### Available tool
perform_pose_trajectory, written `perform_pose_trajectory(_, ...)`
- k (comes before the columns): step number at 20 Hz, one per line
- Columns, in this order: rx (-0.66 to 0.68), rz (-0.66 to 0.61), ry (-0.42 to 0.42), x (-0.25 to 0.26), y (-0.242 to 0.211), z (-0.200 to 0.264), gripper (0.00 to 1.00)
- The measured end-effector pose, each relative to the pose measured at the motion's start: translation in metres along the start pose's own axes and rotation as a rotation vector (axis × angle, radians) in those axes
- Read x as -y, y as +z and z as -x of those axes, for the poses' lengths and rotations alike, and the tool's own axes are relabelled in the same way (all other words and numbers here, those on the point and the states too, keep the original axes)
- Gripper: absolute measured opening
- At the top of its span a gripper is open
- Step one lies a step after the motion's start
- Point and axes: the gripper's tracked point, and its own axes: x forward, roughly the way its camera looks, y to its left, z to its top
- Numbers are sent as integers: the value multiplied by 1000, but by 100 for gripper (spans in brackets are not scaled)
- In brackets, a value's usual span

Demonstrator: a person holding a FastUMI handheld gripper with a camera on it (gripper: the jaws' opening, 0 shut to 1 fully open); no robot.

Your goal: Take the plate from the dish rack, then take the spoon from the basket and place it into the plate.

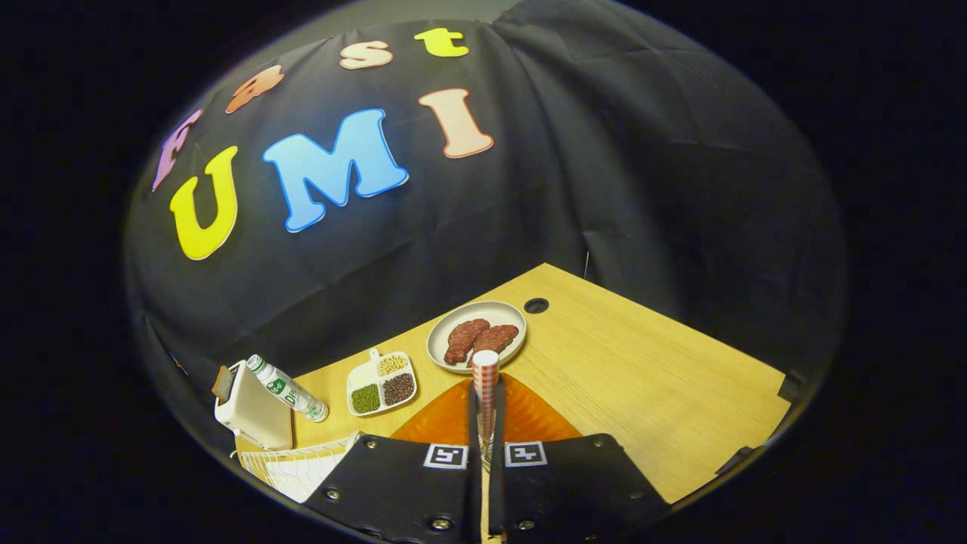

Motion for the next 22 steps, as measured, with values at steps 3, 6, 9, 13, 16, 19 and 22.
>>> perform_pose_trajectory(3, 43, 64, 25, -15, 15, 20, 4)
perform_pose_trajectory(6, 68, 100, 78, -38, 20, 42, 4)
perform_pose_trajectory(9, 82, 164, 132, -64, 18, 66, 4)
perform_pose_trajectory(13, 86, 266, 237, -110, 2, 99, 3)
perform_pose_trajectory(16, 81, 359, 325, -145, -28, 140, 4)
perform_pose_trajectory(19, 62, 436, 433, -181, -64, 177, 4)
perform_pose_trajectory(22, 22, 478, 520, -202, -103, 210, 4)
